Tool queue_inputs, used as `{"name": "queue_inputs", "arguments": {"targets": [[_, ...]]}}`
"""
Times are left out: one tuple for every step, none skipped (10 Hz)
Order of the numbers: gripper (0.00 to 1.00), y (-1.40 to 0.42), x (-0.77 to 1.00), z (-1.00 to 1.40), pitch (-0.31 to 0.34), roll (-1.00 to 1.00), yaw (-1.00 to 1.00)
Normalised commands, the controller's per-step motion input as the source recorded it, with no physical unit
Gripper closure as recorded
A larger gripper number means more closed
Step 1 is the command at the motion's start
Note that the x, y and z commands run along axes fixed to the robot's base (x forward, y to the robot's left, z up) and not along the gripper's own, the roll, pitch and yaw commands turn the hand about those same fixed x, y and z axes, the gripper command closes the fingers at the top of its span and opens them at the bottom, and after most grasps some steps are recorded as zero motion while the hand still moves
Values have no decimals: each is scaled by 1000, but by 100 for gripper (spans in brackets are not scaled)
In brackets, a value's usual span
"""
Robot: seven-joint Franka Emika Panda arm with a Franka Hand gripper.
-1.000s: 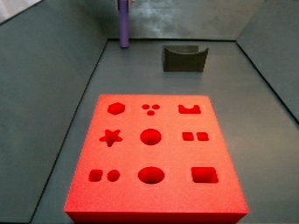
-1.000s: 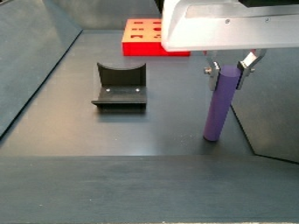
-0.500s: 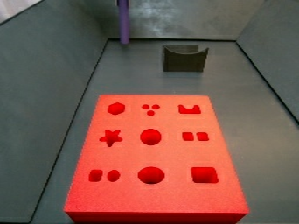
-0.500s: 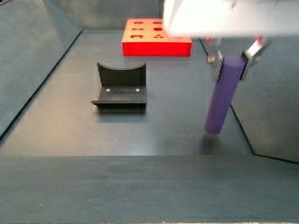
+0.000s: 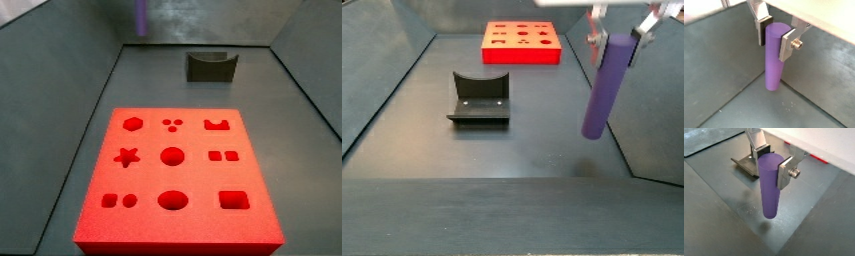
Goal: Pick up the round object. Move up. Move to above the board. Insert the round object.
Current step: Move to above the board.
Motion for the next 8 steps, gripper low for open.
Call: {"name": "queue_inputs", "arguments": {"targets": [[100,57,30,1000,233,-46,-48],[100,51,26,1000,177,-32,-39],[100,41,17,1000,117,-10,-32],[100,38,14,1000,98,-1,-29],[100,27,9,899,84,14,-25],[100,20,9,792,83,16,-21],[100,10,8,580,87,25,-17],[100,7,7,421,90,31,-13]]}}
